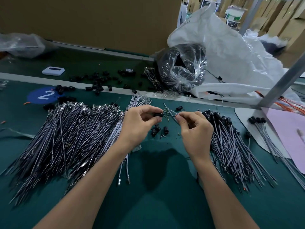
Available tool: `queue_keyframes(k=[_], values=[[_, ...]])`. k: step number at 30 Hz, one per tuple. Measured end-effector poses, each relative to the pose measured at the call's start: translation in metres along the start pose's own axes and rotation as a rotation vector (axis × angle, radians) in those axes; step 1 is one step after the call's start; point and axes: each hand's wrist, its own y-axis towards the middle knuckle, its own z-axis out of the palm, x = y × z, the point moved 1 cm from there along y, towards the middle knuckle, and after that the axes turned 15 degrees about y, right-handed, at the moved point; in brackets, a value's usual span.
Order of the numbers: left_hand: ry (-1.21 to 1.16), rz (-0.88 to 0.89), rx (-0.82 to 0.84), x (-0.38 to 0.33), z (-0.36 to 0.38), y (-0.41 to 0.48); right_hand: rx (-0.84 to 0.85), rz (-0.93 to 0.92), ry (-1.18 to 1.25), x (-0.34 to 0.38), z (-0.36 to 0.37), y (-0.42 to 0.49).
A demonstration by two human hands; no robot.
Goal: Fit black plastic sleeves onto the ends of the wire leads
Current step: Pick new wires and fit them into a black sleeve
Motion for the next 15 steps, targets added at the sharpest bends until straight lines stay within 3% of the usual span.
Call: queue_keyframes(k=[15], values=[[0.002,0.031,0.024,0.0013,0.0052,-0.0033,0.027,-0.004,-0.005,-0.0005,0.0026,-0.0025]])
